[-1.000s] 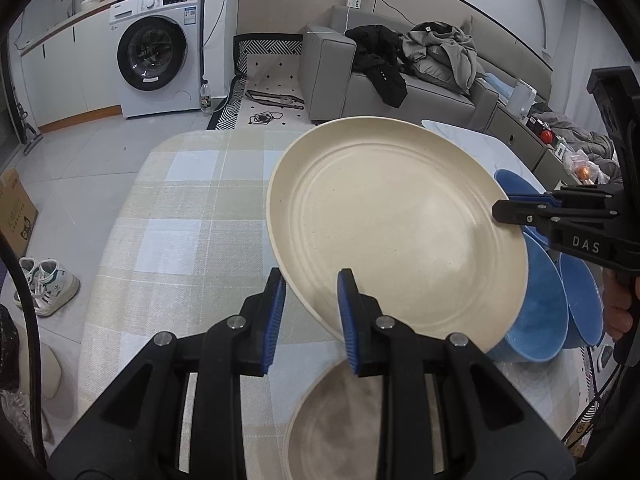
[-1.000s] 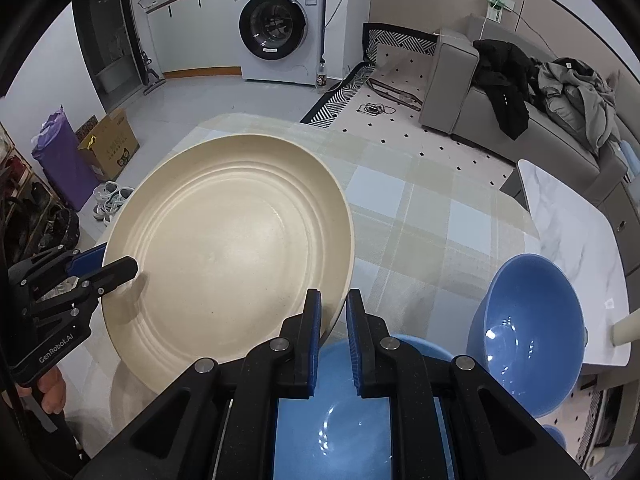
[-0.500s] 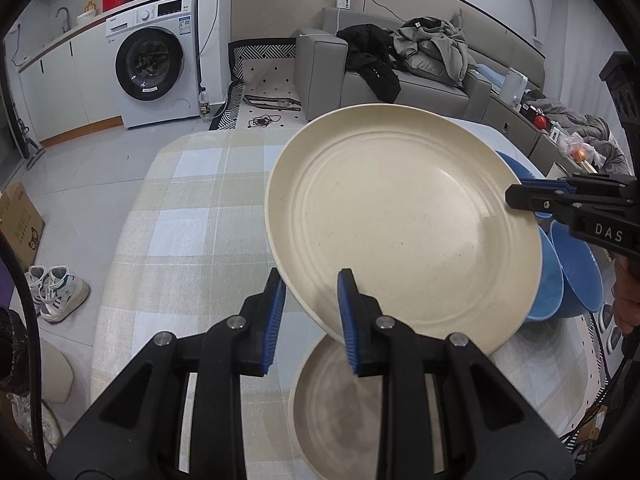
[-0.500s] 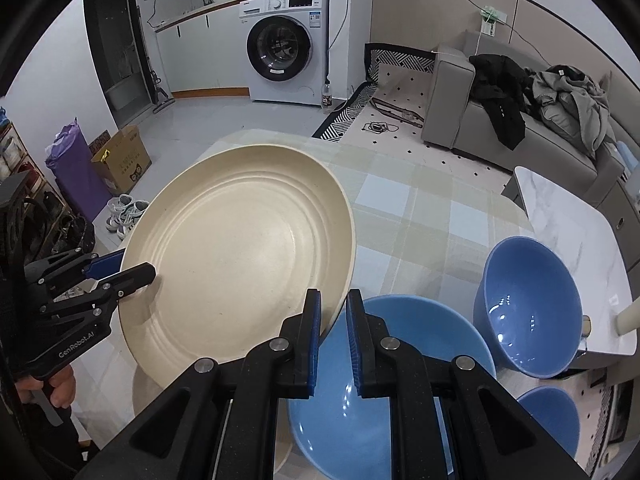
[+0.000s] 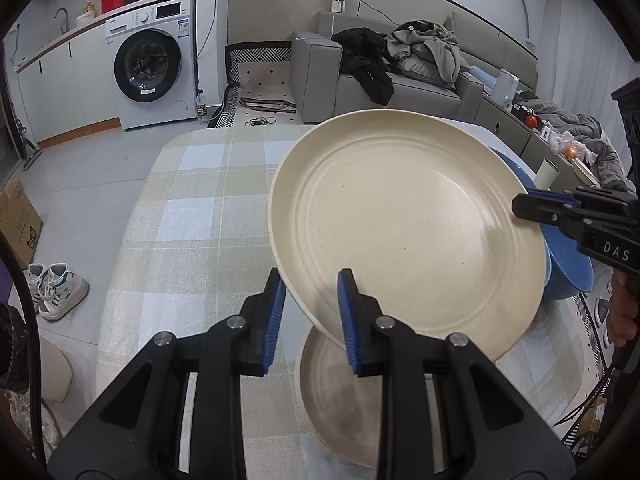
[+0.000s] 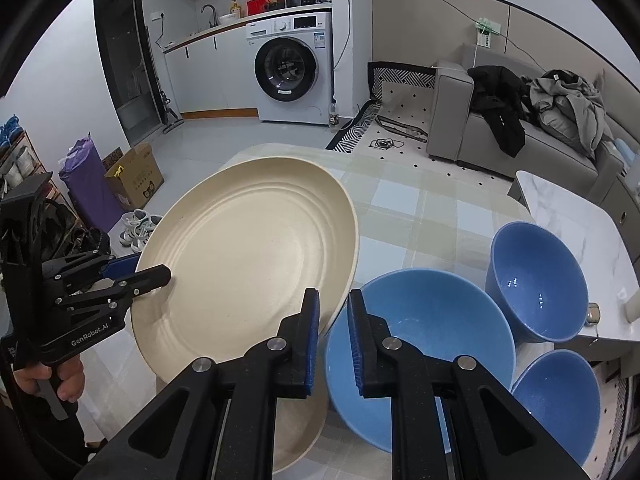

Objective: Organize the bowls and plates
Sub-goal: 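Lift the smaller cream plate with both grippers and carry it toward the plate stack, then lower the held plate onto the stacked cream plates and open both grippers, then withdraw both grippers and move them toward the largest blue bowl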

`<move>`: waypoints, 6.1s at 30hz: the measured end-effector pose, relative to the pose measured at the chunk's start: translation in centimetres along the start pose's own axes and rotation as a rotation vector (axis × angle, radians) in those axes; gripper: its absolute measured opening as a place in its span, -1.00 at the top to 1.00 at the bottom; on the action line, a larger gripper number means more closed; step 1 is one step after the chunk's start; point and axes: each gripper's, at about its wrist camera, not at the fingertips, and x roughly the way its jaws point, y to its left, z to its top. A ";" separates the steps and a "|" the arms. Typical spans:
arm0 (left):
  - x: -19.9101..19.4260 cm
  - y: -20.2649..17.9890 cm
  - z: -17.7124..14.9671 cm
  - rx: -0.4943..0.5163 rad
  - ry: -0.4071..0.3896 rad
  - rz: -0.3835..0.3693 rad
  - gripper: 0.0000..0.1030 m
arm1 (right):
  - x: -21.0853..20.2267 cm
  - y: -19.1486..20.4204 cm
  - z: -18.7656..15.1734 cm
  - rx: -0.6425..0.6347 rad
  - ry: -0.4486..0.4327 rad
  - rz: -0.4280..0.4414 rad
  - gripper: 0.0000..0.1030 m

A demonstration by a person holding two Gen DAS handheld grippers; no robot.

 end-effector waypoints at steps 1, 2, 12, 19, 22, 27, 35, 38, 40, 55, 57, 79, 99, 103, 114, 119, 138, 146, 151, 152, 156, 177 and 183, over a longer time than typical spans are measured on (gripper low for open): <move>-0.3 0.1 -0.2 0.003 -0.003 0.003 0.56 | -0.1 0.3 -0.3 -0.003 -0.004 0.000 0.70; -0.5 0.2 -0.3 0.003 -0.006 0.006 0.56 | -0.2 0.5 -0.5 -0.005 -0.007 0.000 0.70; -2.9 0.5 -2.7 0.027 -0.022 0.036 0.56 | -1.2 2.3 -3.3 0.010 -0.056 0.018 0.68; -2.8 0.4 -4.9 0.046 0.005 0.039 0.56 | -1.3 3.1 -5.6 0.024 -0.068 0.006 0.68; -2.3 0.2 -5.7 0.055 0.018 0.033 0.56 | -1.4 3.1 -6.6 0.039 -0.077 0.006 0.68; -1.5 0.0 -6.9 0.063 0.044 0.009 0.56 | -1.4 3.1 -8.2 0.060 -0.083 -0.007 0.68; -0.7 -0.5 -7.6 0.073 0.059 0.007 0.56 | -1.8 3.6 -9.9 0.065 -0.112 -0.043 0.68; -0.4 -0.5 -7.8 0.071 0.068 0.003 0.56 | -1.9 3.7 -10.2 0.071 -0.118 -0.047 0.68; 0.0 -0.4 -7.6 0.073 0.073 0.007 0.56 | -1.8 4.0 -10.5 0.068 -0.118 -0.050 0.67; 2.2 -0.1 -8.6 0.095 0.111 0.030 0.56 | -0.2 3.5 -11.5 0.094 -0.102 -0.031 0.67; 2.4 -0.1 -8.8 0.102 0.117 0.038 0.56 | 0.1 3.5 -11.6 0.091 -0.099 -0.034 0.67; 5.3 -0.5 -9.6 0.151 0.146 0.103 0.55 | 3.5 4.4 -11.9 0.051 -0.026 -0.080 0.65; 6.0 -1.1 -10.3 0.200 0.167 0.109 0.51 | 4.6 4.9 -12.3 0.029 0.012 -0.108 0.58; 6.2 -1.2 -10.5 0.207 0.172 0.106 0.50 | 4.7 4.8 -12.4 0.025 0.018 -0.111 0.56; 6.6 -1.4 -10.7 0.224 0.186 0.104 0.44 | 5.3 4.7 -12.6 0.012 0.036 -0.118 0.47; 6.5 -1.3 -10.8 0.214 0.196 0.072 0.22 | 5.1 4.6 -12.7 0.016 0.036 -0.089 0.33; 2.4 -1.7 -9.6 0.191 0.091 -0.049 -0.98 | 0.8 3.8 -11.8 0.099 -0.095 0.043 -0.92; 0.4 -3.0 -9.3 0.199 0.057 -0.046 -0.98 | -1.9 3.0 -11.6 0.137 -0.148 0.013 -0.98; -1.0 -3.6 -8.6 0.199 0.031 -0.055 -0.98 | -3.6 1.8 -11.4 0.160 -0.184 -0.011 -0.98; -1.1 -3.8 -8.3 0.195 0.029 -0.059 -0.98 | -4.0 1.5 -11.4 0.163 -0.190 -0.019 -0.98; -1.6 -4.6 -6.7 0.173 0.024 -0.085 -0.97 | -5.7 0.4 -11.2 0.168 -0.210 -0.047 -0.98; -3.9 -12.0 3.9 0.156 -0.045 -0.165 -0.97 | -16.0 -8.4 -8.3 0.235 -0.291 -0.177 -0.99; -3.5 -14.3 6.5 0.176 -0.043 -0.175 -0.97 | -17.5 -11.2 -7.1 0.266 -0.290 -0.211 -0.99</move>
